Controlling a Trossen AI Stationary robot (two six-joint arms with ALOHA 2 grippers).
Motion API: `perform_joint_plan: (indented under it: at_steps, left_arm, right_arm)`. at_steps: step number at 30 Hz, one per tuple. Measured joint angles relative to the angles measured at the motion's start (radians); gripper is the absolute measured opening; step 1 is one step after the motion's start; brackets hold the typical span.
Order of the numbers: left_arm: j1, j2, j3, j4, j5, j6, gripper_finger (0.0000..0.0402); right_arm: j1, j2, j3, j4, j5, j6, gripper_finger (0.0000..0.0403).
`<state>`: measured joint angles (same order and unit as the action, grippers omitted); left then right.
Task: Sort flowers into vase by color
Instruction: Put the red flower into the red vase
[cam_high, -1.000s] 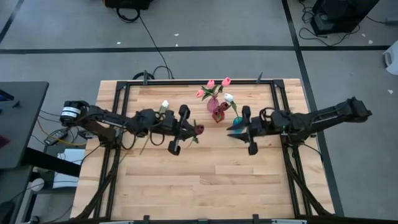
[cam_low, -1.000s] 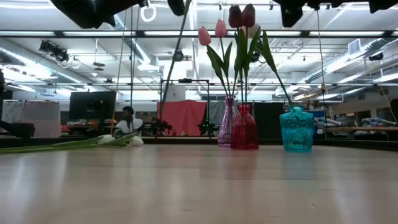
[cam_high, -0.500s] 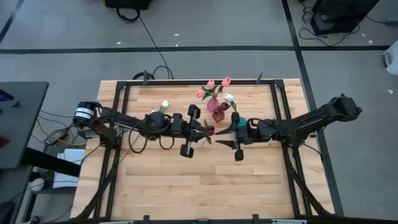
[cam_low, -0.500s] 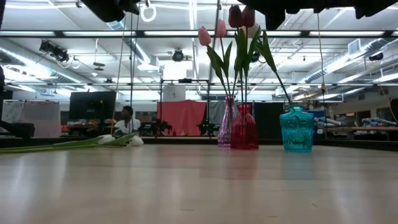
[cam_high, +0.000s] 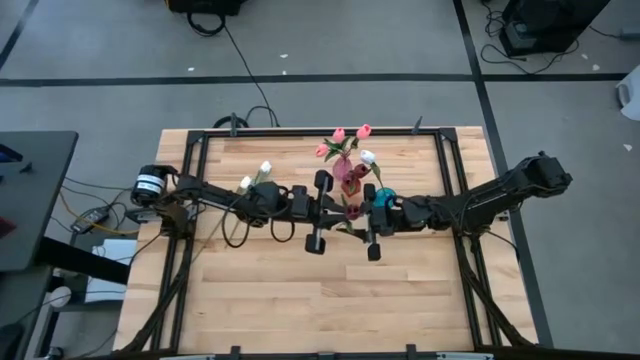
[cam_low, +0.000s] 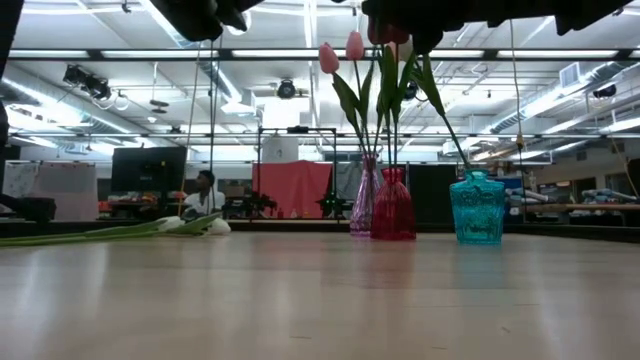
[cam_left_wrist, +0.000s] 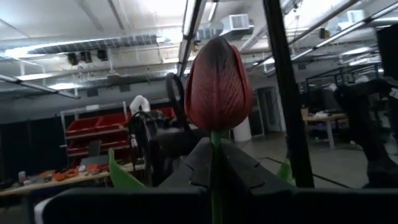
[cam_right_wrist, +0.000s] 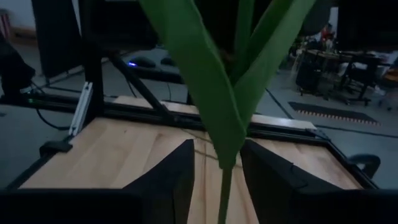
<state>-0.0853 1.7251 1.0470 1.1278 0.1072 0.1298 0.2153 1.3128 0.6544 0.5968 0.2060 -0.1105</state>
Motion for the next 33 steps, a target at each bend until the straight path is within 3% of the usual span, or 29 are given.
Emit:
perform_joint_plan:
  at_steps: [5, 9, 17, 23, 33]
  left_arm:
    - [0.0, -0.005, -0.002, -0.005, -0.057, -0.004, 0.0027]
    - [0.0, -0.007, -0.002, -0.044, -0.061, -0.003, 0.0056]
    - [0.0, -0.097, -0.004, -0.29, -0.055, -0.008, 0.0162]
    - [-0.001, -0.169, -0.006, -0.517, -0.031, 0.005, 0.0185]
    - [-0.027, -0.167, -0.258, -0.331, -0.07, -0.055, 0.0185]
  right_arm:
    - [-0.001, 0.004, 0.0, -0.018, 0.032, 0.002, 0.0081]
    - [-0.001, -0.003, 0.0, -0.058, 0.038, 0.008, 0.0017]
    - [0.009, -0.165, -0.001, -0.219, 0.099, 0.065, 0.0026]
    - [0.031, -0.351, -0.001, -0.332, 0.165, 0.057, 0.0012]
    - [0.008, -0.621, -0.012, -0.556, 0.308, 0.063, 0.0016]
